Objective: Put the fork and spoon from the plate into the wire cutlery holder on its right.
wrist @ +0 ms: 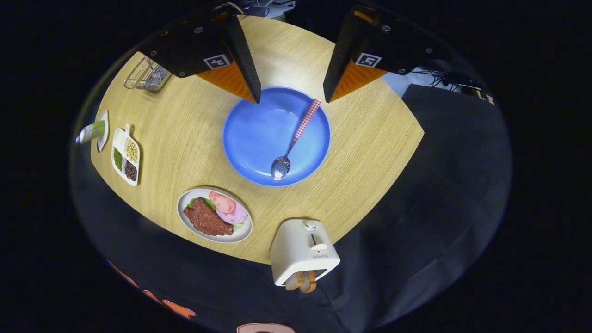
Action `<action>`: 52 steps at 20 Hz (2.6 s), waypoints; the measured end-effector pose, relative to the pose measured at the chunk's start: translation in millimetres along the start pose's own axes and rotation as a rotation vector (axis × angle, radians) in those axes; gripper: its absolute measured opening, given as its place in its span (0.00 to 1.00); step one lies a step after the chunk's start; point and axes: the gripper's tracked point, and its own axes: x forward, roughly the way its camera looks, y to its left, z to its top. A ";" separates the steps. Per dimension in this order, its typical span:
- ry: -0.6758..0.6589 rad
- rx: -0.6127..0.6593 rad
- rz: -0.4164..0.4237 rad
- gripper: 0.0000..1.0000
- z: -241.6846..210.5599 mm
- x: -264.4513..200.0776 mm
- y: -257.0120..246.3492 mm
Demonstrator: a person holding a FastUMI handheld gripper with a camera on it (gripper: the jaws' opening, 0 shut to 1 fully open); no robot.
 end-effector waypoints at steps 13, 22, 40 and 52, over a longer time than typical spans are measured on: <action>0.163 0.085 -0.074 0.81 -9.4 87.3 11.0; 0.208 0.084 -0.124 0.22 -20.4 108.4 8.9; 0.150 0.102 -0.381 0.08 -89.2 -80.5 -160.2; 0.279 0.178 -0.461 0.07 -180.2 -153.8 -249.4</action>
